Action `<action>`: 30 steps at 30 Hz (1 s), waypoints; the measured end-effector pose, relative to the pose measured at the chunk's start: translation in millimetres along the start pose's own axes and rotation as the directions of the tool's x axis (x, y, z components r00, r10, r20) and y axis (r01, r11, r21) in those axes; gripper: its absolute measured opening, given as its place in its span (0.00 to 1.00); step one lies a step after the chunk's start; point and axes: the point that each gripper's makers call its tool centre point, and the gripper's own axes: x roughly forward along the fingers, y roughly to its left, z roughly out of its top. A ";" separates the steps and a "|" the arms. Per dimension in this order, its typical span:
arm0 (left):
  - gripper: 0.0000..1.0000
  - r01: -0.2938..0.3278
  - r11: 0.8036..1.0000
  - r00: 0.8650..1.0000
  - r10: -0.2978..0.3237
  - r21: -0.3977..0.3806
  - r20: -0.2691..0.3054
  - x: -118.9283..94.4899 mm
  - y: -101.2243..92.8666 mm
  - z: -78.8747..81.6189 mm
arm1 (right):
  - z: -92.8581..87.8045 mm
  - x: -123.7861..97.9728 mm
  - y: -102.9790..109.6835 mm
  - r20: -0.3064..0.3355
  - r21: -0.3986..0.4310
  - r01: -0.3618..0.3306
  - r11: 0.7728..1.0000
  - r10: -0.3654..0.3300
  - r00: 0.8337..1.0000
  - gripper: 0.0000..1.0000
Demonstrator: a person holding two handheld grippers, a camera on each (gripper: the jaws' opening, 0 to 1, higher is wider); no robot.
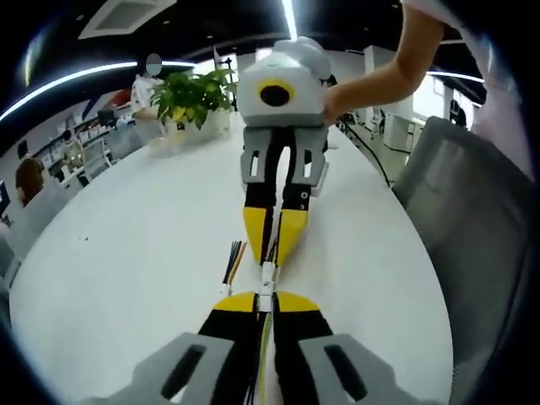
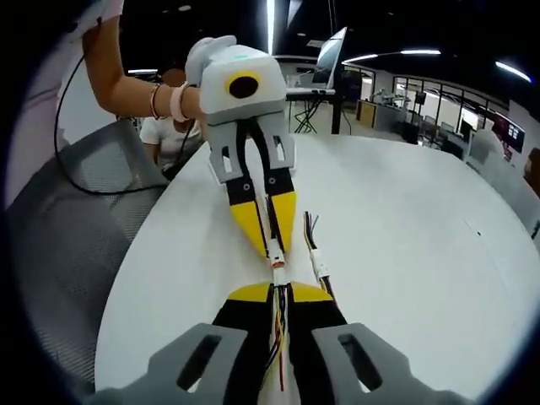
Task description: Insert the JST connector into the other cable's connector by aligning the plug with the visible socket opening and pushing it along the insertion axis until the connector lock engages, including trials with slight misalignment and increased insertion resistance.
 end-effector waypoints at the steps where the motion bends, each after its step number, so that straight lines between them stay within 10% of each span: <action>1: 0.00 0.002 1.000 1.000 -0.002 0.003 -0.003 0.3 -0.5 -0.5 | 0.4 -0.1 0.1 0.001 0.000 -0.001 1.000 0.001 1.000 0.03; 30: 0.00 0.044 0.999 0.999 -0.044 0.004 -0.015 1.2 -10.1 0.7 | 2.3 4.5 10.9 0.011 -0.043 -0.071 0.997 0.072 0.997 0.03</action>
